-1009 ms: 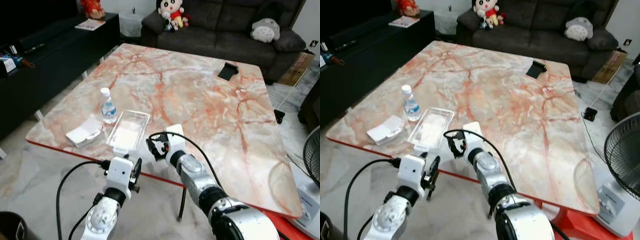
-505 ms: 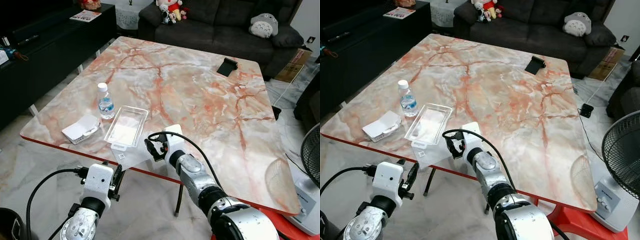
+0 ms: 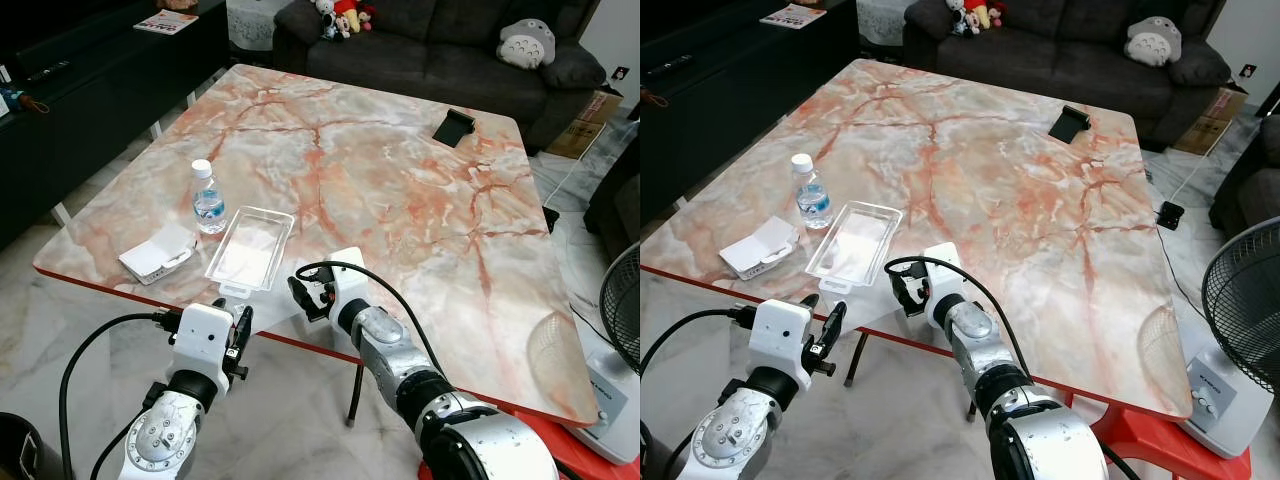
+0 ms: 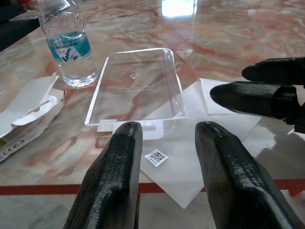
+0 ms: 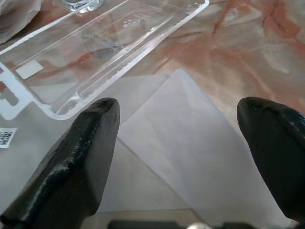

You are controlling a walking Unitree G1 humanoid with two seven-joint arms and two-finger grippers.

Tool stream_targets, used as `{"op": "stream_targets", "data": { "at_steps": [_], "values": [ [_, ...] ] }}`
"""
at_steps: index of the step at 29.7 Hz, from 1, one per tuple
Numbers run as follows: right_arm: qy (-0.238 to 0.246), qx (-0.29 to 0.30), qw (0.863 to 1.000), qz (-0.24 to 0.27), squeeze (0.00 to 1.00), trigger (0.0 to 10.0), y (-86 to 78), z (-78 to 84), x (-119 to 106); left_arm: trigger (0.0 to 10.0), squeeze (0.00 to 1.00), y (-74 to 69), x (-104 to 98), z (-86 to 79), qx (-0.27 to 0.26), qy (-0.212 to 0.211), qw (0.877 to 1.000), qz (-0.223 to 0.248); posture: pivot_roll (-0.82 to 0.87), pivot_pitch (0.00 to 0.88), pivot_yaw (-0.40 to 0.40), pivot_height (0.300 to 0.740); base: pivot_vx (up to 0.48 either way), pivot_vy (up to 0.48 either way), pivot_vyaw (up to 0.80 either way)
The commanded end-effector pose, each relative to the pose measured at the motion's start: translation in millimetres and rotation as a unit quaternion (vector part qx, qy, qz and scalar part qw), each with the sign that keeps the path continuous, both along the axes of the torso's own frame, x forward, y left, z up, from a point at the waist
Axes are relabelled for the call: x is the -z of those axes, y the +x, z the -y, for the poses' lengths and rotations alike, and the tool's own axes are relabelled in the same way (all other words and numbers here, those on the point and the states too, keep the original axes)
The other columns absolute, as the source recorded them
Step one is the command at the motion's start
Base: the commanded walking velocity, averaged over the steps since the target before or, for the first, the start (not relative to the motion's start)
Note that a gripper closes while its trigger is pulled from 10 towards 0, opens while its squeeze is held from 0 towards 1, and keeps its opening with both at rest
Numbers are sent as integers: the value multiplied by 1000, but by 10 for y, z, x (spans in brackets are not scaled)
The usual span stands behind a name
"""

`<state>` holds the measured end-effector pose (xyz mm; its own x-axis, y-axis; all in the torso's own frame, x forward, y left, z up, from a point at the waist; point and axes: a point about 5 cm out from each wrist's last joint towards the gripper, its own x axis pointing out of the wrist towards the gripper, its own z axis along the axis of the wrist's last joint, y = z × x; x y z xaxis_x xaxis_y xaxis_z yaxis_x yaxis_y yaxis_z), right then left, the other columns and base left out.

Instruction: Picking trash to rubbish bin

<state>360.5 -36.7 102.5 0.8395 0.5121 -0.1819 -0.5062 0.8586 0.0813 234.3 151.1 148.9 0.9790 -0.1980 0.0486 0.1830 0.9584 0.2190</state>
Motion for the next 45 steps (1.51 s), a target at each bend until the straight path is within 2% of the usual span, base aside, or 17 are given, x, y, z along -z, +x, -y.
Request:
{"op": "stream_targets", "data": {
  "at_steps": [1, 7, 17, 18, 45],
  "values": [
    [7, 3, 1000, -7, 0, 10000, 0, -14, 1, 10000, 0, 20, -14, -44, 2, 8, 1000, -3, 165, 202, -147, 740, 0, 0, 0],
    [10, 3, 1000, -13, 0, 10000, -20, -15, 35, 10000, 0, 78, -70, -112, -2, 12, 1000, 3, 159, 221, -145, 740, 0, 0, 0],
    [9, 2, 1000, -21, 0, 10000, -44, -32, 73, 10000, 0, 68, -76, -85, 3, 7, 1000, 0, 162, 241, -146, 740, 0, 0, 0],
    [10, 3, 1000, -21, 0, 0, -44, -32, 73, 10000, 0, 63, -74, -85, 3, 7, 1000, -1, 165, 242, -147, 740, 0, 0, 0],
    [2, -12, 1000, -20, 0, 0, -66, -62, 90, 10000, 0, 105, -101, -56, 10, 11, 1000, -1, 161, 227, -146, 740, 0, 0, 0]
  ]
}}
